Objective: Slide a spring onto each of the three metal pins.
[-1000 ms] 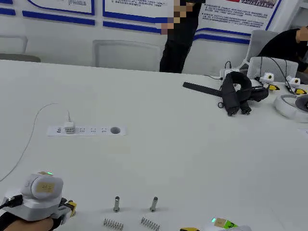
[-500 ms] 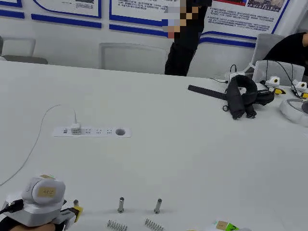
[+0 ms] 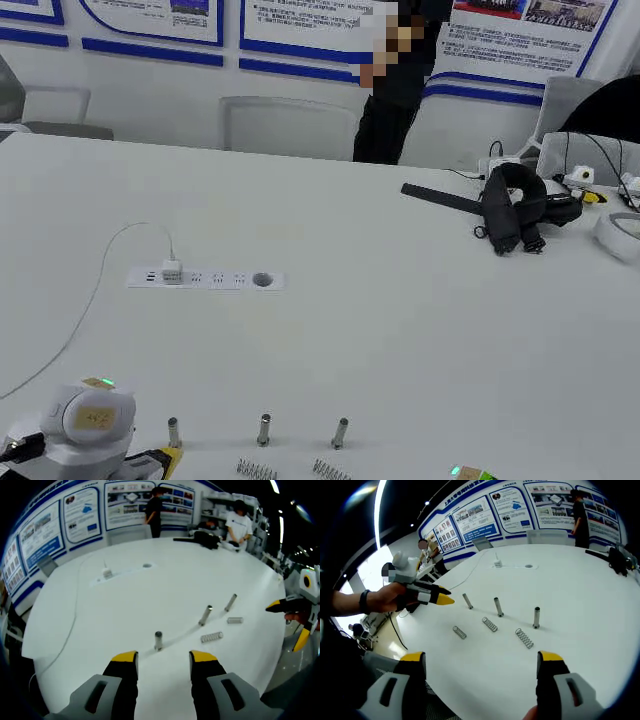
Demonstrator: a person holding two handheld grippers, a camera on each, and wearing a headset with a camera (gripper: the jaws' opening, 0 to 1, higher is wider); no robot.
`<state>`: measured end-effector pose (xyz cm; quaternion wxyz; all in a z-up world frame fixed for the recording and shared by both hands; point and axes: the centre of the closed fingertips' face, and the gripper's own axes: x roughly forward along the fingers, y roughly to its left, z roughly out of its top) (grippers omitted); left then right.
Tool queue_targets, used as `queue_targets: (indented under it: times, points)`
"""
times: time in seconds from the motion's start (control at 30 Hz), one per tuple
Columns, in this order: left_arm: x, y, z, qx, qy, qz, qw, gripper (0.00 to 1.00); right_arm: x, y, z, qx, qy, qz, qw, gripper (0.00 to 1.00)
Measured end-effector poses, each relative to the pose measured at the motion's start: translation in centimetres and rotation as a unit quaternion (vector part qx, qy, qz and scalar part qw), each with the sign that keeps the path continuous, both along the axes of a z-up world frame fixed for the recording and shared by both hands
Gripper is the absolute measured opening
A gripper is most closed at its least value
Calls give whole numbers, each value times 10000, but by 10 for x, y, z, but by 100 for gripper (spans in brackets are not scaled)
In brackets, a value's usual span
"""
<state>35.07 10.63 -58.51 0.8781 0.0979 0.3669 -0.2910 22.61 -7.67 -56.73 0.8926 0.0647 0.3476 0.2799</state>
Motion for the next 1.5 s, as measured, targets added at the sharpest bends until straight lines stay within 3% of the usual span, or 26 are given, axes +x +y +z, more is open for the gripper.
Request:
queue_targets:
  times: [0.3, 0.77, 1.5]
  points:
    - [-13, 6, 6, -65, -41, -3, 10000, 49, -1, -1, 1, -16, -26, -35, 10000, 93]
    - [-40, 13, 2, -194, 30, -234, 9995, 57, -2, 3, -2, -12, 30, -6, 10000, 93]
    - [-65, 28, 14, -522, -84, -307, 9981, 69, -3, 7, -5, -41, 36, 13, 10000, 94]
